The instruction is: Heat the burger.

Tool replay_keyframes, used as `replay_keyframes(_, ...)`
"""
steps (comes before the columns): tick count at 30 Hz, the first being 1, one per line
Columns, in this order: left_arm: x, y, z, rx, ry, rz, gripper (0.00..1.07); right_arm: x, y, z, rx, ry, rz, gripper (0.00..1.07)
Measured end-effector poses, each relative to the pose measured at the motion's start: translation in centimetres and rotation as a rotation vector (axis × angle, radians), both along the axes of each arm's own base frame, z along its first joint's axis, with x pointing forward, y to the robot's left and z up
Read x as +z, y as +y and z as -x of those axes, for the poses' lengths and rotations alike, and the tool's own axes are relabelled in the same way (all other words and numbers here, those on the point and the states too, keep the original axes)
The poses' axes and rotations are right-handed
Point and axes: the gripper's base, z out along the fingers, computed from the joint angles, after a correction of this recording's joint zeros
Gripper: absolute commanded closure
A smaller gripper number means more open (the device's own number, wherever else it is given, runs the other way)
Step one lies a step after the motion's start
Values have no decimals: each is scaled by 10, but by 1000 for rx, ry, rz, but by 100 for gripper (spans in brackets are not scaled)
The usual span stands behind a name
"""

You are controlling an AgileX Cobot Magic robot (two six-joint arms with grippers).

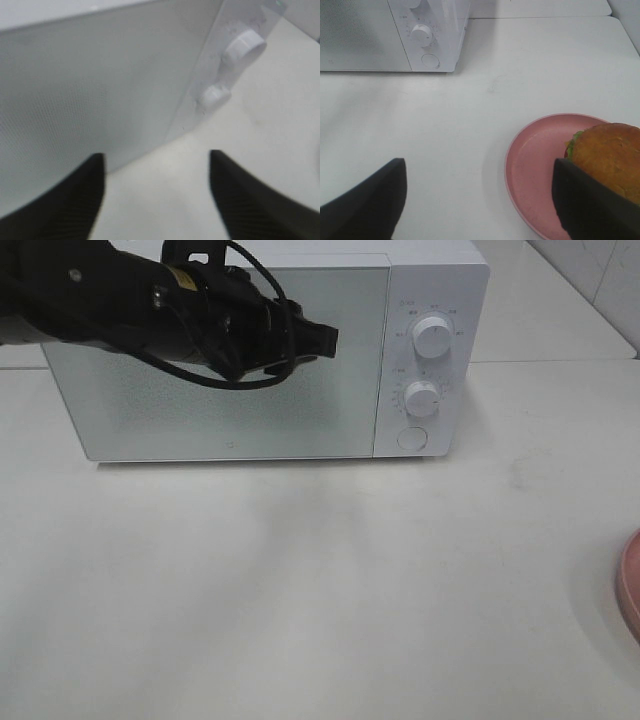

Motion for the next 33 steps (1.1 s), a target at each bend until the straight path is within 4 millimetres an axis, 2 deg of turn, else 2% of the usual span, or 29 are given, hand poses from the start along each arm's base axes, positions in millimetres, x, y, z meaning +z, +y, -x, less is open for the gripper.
replay_keyframes(1,4,3,9,-34,71,-34,5,0,0,0,0,0,0,31)
replay_keyframes(4,6,5,14,-51,105,-50,6,0,0,0,0,0,0,31)
replay_keyframes(6,15,14,33,-120,203,-130,6,0,0,0,0,0,0,31)
replay_keyframes(8,17,16,36,-133,220,-148,6,0,0,0,0,0,0,31)
replay_keyframes(9,21,21,44,-165,259,-196,6,0,0,0,0,0,0,31)
replay_keyframes(12,23,24,49,-179,279,-221,6,0,0,0,0,0,0,31)
replay_keyframes(14,29,33,61,-213,339,-285,6,0,0,0,0,0,0,31)
replay_keyframes(15,29,33,61,-213,339,-285,6,0,0,0,0,0,0,31)
replay_keyframes(17,36,49,70,-175,442,-315,6,0,0,0,0,0,0,31)
replay_keyframes(18,36,49,70,-175,442,-315,6,0,0,0,0,0,0,31)
replay_keyframes(19,39,56,70,-152,460,-323,6,0,0,0,0,0,0,31)
replay_keyframes(20,45,72,69,-99,483,-332,6,0,0,0,0,0,0,31)
replay_keyframes(23,48,81,67,-65,493,-334,6,0,0,0,0,0,0,31)
replay_keyframes(25,64,122,65,67,521,-333,6,0,0,0,0,0,0,31)
replay_keyframes(26,64,122,65,67,521,-333,6,0,0,0,0,0,0,31)
replay_keyframes(27,74,144,68,133,528,-316,6,0,0,0,0,0,0,31)
replay_keyframes(28,74,144,68,133,528,-316,6,0,0,0,0,0,0,31)
replay_keyframes(29,79,155,70,171,529,-306,6,0,0,0,0,0,0,31)
replay_keyframes(30,88,176,74,242,519,-292,6,0,0,0,0,0,0,31)
replay_keyframes(31,88,176,74,242,519,-292,6,0,0,0,0,0,0,31)
replay_keyframes(33,102,203,85,343,499,-271,6,0,0,0,0,0,0,31)
